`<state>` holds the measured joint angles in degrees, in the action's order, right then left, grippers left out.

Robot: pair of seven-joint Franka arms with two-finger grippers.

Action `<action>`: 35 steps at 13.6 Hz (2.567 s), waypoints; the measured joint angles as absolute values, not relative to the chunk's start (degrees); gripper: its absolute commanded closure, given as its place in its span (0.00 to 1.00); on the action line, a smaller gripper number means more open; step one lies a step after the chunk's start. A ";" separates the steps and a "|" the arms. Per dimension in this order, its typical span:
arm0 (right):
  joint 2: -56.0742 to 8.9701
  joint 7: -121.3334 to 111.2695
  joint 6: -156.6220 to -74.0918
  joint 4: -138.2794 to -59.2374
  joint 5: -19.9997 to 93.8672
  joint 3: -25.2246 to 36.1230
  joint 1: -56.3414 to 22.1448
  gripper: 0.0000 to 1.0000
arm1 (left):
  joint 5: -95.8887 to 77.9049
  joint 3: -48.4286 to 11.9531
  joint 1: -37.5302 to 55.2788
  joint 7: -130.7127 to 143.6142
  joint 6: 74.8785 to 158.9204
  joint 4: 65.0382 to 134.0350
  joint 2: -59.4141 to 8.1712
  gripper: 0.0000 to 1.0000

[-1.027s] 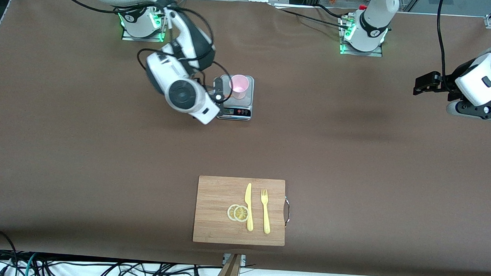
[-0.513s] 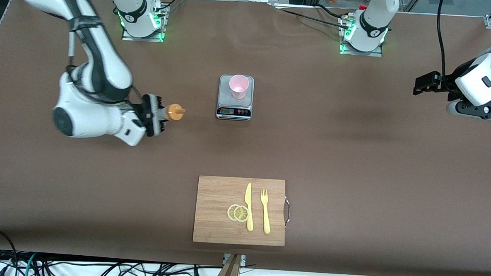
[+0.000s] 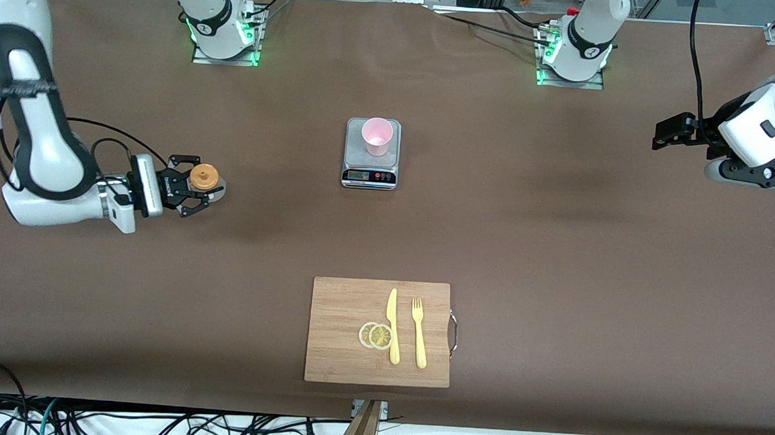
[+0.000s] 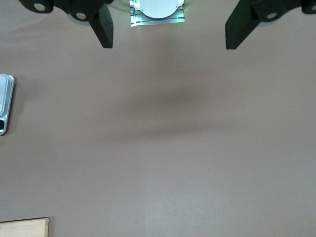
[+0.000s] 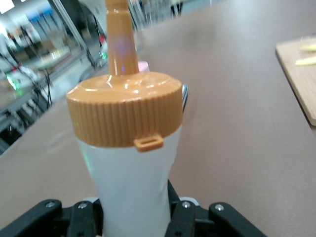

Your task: Add sauce to pink cup with both arms

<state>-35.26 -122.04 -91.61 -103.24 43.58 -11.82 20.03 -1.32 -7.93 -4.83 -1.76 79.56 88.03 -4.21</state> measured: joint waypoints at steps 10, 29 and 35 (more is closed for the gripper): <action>-43.74 -138.75 -87.48 -102.92 46.22 -3.62 20.82 0.95 | -1.32 -7.93 -4.83 -1.76 79.56 88.03 -4.23 0.00; -32.22 -124.34 -89.69 -99.30 29.66 5.20 16.94 0.00 | -1.32 -7.93 -4.83 -1.76 79.56 88.02 -4.25 0.00; -15.36 -88.07 -94.50 -102.14 14.97 7.06 5.93 0.00 | -1.32 -7.93 -4.83 -1.76 79.56 88.01 -4.25 0.00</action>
